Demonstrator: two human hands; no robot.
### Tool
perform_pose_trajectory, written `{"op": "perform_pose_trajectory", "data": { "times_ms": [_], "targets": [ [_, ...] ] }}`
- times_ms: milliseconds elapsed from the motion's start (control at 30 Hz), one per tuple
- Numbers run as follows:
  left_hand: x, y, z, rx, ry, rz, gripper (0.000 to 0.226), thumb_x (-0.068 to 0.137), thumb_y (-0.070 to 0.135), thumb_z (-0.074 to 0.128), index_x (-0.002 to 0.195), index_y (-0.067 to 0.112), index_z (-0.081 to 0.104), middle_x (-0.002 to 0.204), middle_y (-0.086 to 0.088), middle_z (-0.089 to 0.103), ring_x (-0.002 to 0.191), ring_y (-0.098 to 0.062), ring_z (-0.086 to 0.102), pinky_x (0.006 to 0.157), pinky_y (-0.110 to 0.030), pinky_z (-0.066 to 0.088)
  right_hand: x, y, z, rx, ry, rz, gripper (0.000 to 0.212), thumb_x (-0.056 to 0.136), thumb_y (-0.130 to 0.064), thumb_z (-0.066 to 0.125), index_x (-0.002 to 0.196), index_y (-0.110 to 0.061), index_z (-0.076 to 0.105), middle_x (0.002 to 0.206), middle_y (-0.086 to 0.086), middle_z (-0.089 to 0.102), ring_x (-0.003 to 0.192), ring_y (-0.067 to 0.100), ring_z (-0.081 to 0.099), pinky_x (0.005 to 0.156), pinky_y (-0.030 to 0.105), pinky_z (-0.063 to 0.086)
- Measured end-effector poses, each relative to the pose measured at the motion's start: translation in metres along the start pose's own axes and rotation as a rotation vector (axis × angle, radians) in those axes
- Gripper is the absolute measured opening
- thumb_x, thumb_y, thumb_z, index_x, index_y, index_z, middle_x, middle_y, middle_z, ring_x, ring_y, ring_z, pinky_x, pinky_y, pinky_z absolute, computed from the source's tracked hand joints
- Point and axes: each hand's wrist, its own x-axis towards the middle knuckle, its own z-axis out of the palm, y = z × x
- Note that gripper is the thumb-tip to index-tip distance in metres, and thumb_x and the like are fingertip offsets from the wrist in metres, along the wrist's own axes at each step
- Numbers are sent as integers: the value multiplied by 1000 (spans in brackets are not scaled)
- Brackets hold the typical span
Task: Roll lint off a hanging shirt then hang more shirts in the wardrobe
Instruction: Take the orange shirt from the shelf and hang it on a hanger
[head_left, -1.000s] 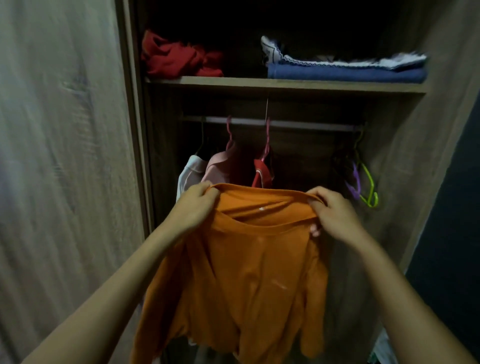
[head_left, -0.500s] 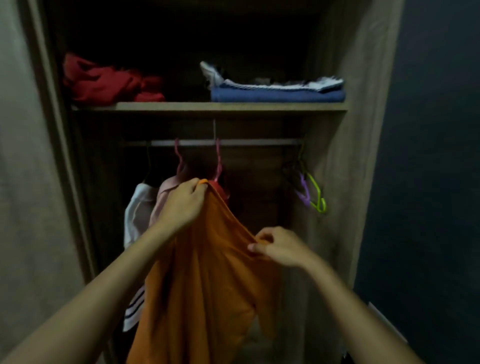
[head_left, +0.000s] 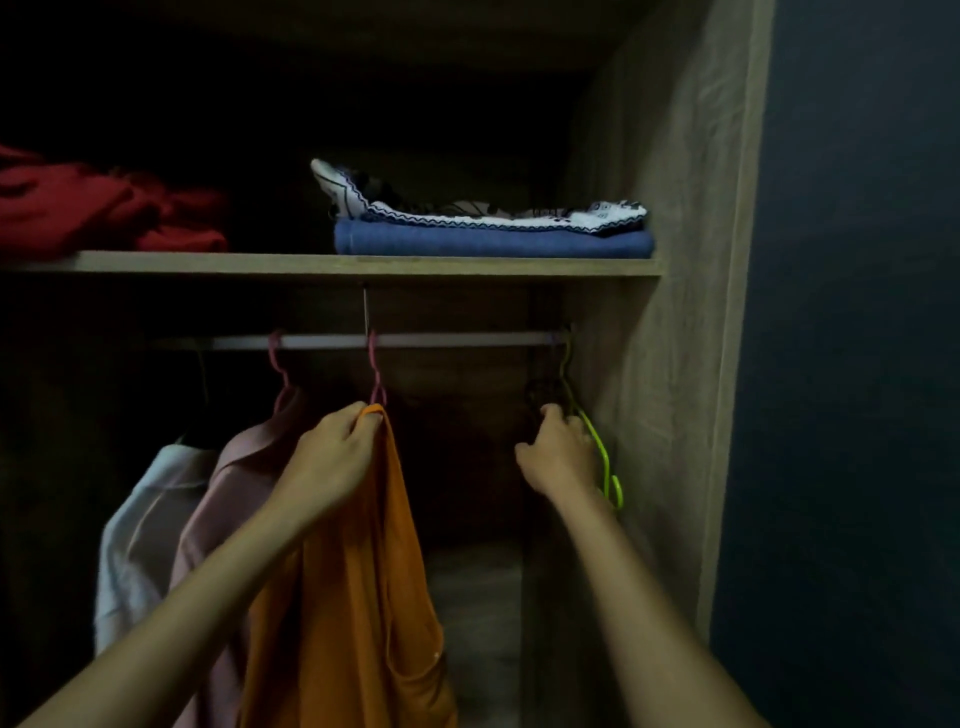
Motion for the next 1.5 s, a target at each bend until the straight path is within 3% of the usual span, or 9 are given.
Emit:
{"op": "perform_pose_trajectory", "data": {
  "times_ms": [300,467,600,767,933,1100,1233,1400,1500],
  "targets": [
    [28,-10,12,-8,55,-24,34,100,26,38,70,15,51,66,1,53,65,-15,49,66,-36,37,75,-7,31,557,1,60,43,88,-33,62,123,-9,58,121,19,64,111,34,59,94,38,46],
    [36,-16,16,-13,70,-58,31,100,23,38,83,4,56,78,-4,58,71,-12,49,68,-25,38,187,34,116,726,-3,39,93,62,-63,52,146,-29,31,141,8,51,117,26,57,93,39,48],
    [40,-22,17,-17,74,-50,30,99,21,39,85,1,56,85,-12,62,79,-17,53,72,-24,39,149,0,78,874,-4,45,47,90,-10,55,136,-5,46,125,20,58,106,29,57,93,43,47],
    [41,-22,16,-18,77,-69,30,100,21,38,80,7,55,73,-1,54,70,-13,48,69,-29,38,118,-20,59,1030,58,8,4,82,-19,62,86,-19,63,81,4,64,71,20,59,65,33,47],
    [30,-21,9,-19,71,-84,31,100,22,37,82,8,56,79,-5,57,77,-15,51,68,-23,37,74,-32,33,1036,-57,-38,21,92,-13,57,74,-24,58,39,-2,57,35,8,49,40,21,37],
    [13,-24,-5,-1,73,-116,31,99,21,38,75,9,54,70,0,51,70,-12,48,65,-24,40,43,-37,23,912,-251,-122,16,93,-21,55,89,-8,64,46,4,63,36,11,55,41,21,42],
    [-1,-38,-21,-6,38,-121,33,96,24,38,82,2,58,76,-9,59,75,-24,55,74,-41,45,20,-42,35,710,-212,-312,30,84,-37,68,62,-17,73,49,0,63,47,8,54,57,29,43],
    [-28,-47,-38,-37,-45,-202,29,101,23,30,80,28,51,84,12,50,76,4,53,71,-6,41,-20,-54,54,744,-254,-332,37,86,-36,62,58,-12,63,52,-2,59,54,13,55,60,35,44],
    [-44,-61,-49,-44,6,-359,32,101,14,37,73,27,44,80,12,45,69,2,48,69,-15,46,-50,-68,54,940,-288,-219,33,95,-23,53,63,-15,55,51,2,52,39,10,48,39,24,37]
  ]
}}
